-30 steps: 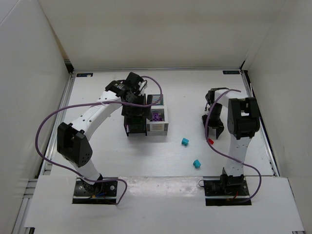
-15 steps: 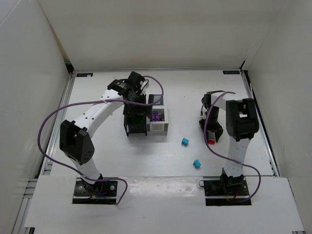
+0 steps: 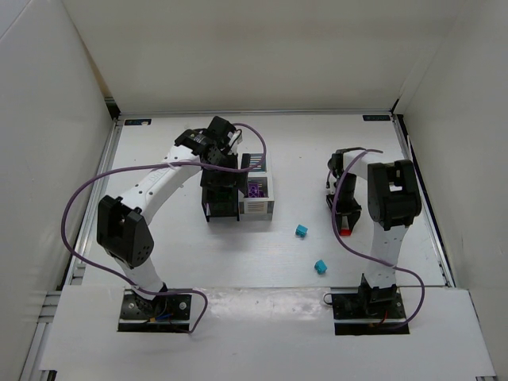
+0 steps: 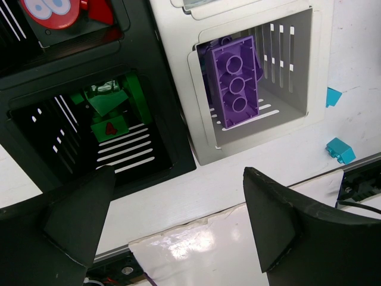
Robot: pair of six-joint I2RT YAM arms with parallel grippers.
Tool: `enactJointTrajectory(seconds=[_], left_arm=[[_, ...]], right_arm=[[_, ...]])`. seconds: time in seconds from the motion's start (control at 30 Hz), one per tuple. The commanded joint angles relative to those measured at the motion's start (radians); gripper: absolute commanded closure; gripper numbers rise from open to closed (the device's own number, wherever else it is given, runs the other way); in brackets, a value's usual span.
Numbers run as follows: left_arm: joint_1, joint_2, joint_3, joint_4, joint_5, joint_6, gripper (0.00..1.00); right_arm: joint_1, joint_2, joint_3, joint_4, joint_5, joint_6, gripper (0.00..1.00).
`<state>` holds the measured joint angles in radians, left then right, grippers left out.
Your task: Sort the legos into containers by color
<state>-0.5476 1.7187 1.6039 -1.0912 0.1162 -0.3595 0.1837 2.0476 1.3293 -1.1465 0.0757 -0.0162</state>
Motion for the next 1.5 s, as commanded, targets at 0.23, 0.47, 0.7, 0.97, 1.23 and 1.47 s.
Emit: enactJointTrajectory(seconds=[0.23,0.47,0.7,0.97,1.23,1.47], left_arm=[[0.003,-0.073,-0.018,0.013,-0.001,-0.002,0.01],[0.002,-0.084,-0.022,0.020,0.002,-0.004,0.01],[0.003,-0.091,-0.021,0.025,0.000,0.005,0.01],[0.005,-0.140,-0.044,0.030,-0.050,0.004,0.01],[0.050,-0.257,-0.122,0.042,-0.112,-0.067,0.01],[0.141,-0.441,-0.269,0.080,-0.184,-0.142,0.01]], right_arm=[[-0.015,-0.064,0.004,0.059,0.007,0.010,0.83],[-0.052,-0.139,0.037,0.041,-0.048,0.010,0.84],[-0.038,-0.176,0.120,-0.027,-0.014,0.010,0.84],[0.078,-0.165,0.335,-0.127,0.045,0.077,0.84],[0.252,-0.078,0.713,-0.208,0.007,0.091,0.83],[0.378,0.049,1.011,-0.228,-0.065,0.073,0.81]])
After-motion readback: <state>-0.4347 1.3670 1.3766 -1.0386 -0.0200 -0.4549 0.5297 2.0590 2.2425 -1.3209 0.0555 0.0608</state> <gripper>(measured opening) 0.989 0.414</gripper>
